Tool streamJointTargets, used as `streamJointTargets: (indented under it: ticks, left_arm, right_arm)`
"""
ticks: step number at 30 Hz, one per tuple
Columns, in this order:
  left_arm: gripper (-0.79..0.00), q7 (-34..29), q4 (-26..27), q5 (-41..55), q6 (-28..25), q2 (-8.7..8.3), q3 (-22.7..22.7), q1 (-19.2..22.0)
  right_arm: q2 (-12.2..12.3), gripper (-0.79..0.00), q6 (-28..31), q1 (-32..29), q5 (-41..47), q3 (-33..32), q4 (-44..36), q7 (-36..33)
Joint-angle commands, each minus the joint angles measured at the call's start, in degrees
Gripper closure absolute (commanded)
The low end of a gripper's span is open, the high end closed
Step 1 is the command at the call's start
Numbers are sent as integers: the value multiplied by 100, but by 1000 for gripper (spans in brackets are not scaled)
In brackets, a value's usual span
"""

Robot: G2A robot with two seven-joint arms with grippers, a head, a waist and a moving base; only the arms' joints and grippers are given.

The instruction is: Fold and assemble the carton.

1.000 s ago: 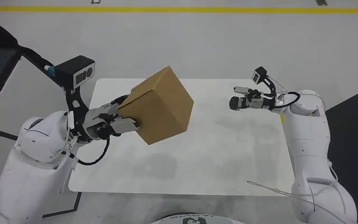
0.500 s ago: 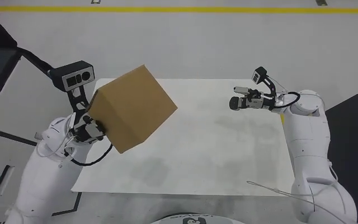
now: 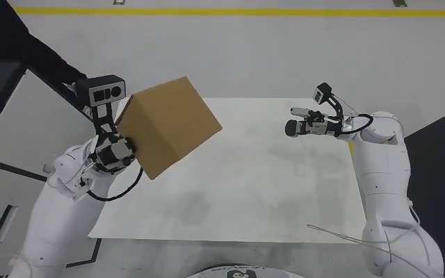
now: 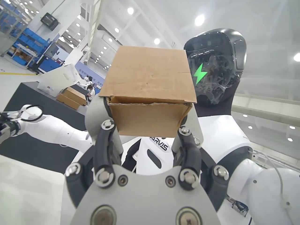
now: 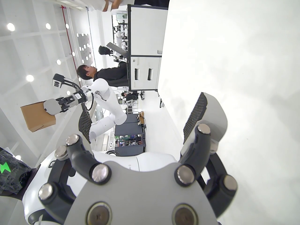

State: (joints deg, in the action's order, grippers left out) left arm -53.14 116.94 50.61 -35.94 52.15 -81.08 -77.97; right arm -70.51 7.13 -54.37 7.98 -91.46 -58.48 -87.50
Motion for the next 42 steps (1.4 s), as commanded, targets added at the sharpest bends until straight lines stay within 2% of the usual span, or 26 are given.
streamJointTargets:
  ticks: [1, 4, 7, 12, 14, 21, 23, 27, 30, 37, 39, 42]
  left_arm:
    - [0, 9, 110, -349, 559, -27, -157, -7]
    - [0, 66, 285, -1166, 1098, -74, -522, -17]
    - [0, 53, 530, -2286, 1424, -122, -890, -22]
    - [0, 298, 878, -2895, 1772, -135, -1153, -80]
    - [0, 322, 1039, -3147, 1662, -138, -1220, -27]
    - [0, 372, 1056, -3111, 1804, -136, -1204, -58]
    - [0, 661, 1064, -2460, 2200, -112, -1189, -82]
    - [0, 505, 1021, -1459, 4029, -145, -1338, -1]
    - [0, 557, 1002, -641, 4810, -136, -1390, 29]
    - [0, 622, 994, -502, 4881, -131, -1423, 41]
    - [0, 894, 929, 278, 4864, -79, -1351, -40]
    - [0, 1147, 950, 1377, 5327, -34, -1300, -131]
  right_arm:
    - [0, -785, 0, 0, 0, 0, 0, 0]
    - [0, -785, 0, 0, 0, 0, 0, 0]
    - [0, -785, 0, 0, 0, 0, 0, 0]
    - [0, -785, 0, 0, 0, 0, 0, 0]
    - [0, -785, 0, 0, 0, 0, 0, 0]
    - [0, -785, 0, 0, 0, 0, 0, 0]
    - [0, -785, 0, 0, 0, 0, 0, 0]
    - [0, -785, 0, 0, 0, 0, 0, 0]
    - [0, -785, 0, 0, 0, 0, 0, 0]
    - [0, -785, 0, 0, 0, 0, 0, 0]
    - [0, -785, 0, 0, 0, 0, 0, 0]
    - [0, -785, 0, 0, 0, 0, 0, 0]
